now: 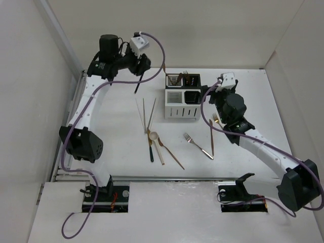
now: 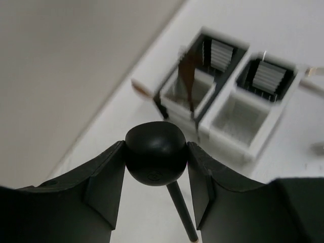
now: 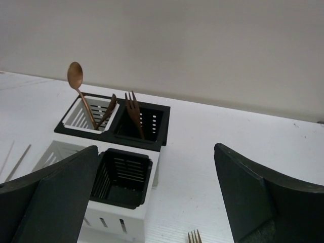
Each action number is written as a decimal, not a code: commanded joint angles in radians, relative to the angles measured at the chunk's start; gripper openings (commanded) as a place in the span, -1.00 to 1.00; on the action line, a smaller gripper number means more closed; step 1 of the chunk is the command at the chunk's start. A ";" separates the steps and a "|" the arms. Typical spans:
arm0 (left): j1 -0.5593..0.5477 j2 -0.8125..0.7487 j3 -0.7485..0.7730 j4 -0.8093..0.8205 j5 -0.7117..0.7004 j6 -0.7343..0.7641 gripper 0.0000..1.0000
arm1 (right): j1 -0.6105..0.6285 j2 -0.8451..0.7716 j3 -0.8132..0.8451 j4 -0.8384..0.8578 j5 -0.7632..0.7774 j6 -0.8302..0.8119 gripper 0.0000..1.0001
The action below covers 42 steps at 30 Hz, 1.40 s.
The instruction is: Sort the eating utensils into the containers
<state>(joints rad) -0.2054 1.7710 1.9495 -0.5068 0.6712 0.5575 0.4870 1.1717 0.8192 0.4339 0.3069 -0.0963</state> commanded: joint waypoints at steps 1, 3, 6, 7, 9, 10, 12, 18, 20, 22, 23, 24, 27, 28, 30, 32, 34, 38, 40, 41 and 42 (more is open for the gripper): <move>-0.054 -0.048 -0.104 0.550 0.163 -0.267 -1.00 | -0.027 0.017 0.057 0.043 -0.018 0.032 1.00; -0.083 -0.068 -0.254 0.817 0.163 -0.419 -1.00 | -0.037 0.026 0.067 0.043 -0.028 0.023 1.00; -0.133 -0.027 -0.313 1.082 0.085 -0.442 -1.00 | -0.048 0.039 0.067 0.043 -0.028 0.013 1.00; -0.134 -0.004 -0.299 1.105 0.070 -0.442 -1.00 | -0.048 0.039 0.067 0.043 -0.028 0.013 1.00; -0.143 0.066 -0.275 1.183 0.070 -0.488 -1.00 | -0.057 0.039 0.077 0.043 -0.037 0.004 1.00; -0.143 0.089 -0.265 1.218 0.061 -0.519 -1.00 | -0.057 0.039 0.077 0.043 -0.037 0.004 1.00; -0.153 0.128 -0.253 1.312 0.039 -0.528 -1.00 | -0.057 0.039 0.077 0.043 -0.037 -0.005 1.00; -0.154 0.261 -0.221 1.458 -0.008 -0.493 -1.00 | -0.057 0.039 0.089 0.022 -0.037 -0.005 1.00; -0.154 0.298 -0.231 1.485 -0.009 -0.466 -1.00 | -0.057 0.048 0.110 -0.004 -0.037 -0.005 1.00; -0.163 0.323 -0.231 1.514 -0.009 -0.446 -1.00 | -0.067 0.057 0.141 -0.032 -0.025 -0.005 1.00; -0.163 0.347 -0.231 1.524 -0.018 -0.446 -1.00 | -0.067 0.057 0.152 -0.062 -0.025 -0.005 1.00; -0.163 0.358 -0.231 1.533 -0.027 -0.446 -1.00 | -0.067 0.057 0.152 -0.073 -0.035 -0.029 1.00; -0.163 0.380 -0.251 1.547 -0.047 -0.476 -1.00 | -0.067 0.048 0.164 -0.108 -0.046 -0.049 1.00; -0.163 0.380 -0.267 1.547 -0.047 -0.476 -1.00 | -0.067 0.048 0.173 -0.121 -0.046 -0.049 1.00; -0.163 0.380 -0.316 1.547 -0.047 -0.476 -1.00 | -0.079 0.048 0.173 -0.164 -0.037 -0.049 1.00; -0.163 0.371 -0.345 1.535 -0.070 -0.476 -0.71 | -0.117 0.048 0.182 -0.217 -0.055 -0.049 1.00; -0.163 0.361 -0.374 1.521 -0.070 -0.476 -0.10 | -0.149 0.048 0.219 -0.344 -0.100 -0.049 1.00; -0.163 0.297 -0.392 1.475 -0.070 -0.487 0.42 | -0.257 0.068 0.294 -0.570 -0.245 -0.049 1.00; -0.163 0.269 -0.402 1.444 -0.055 -0.487 0.47 | -0.313 0.092 0.340 -0.654 -0.311 -0.049 1.00; -0.149 0.239 -0.402 1.433 -0.055 -0.498 0.47 | -0.330 0.118 0.354 -0.729 -0.333 -0.049 0.95; -0.149 0.222 -0.402 1.421 -0.055 -0.498 0.47 | -0.347 0.135 0.365 -0.763 -0.354 -0.049 0.84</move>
<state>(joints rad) -0.3641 2.1445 1.5433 0.8871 0.6048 0.0792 0.1795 1.2713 1.1229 -0.1287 0.0681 -0.1425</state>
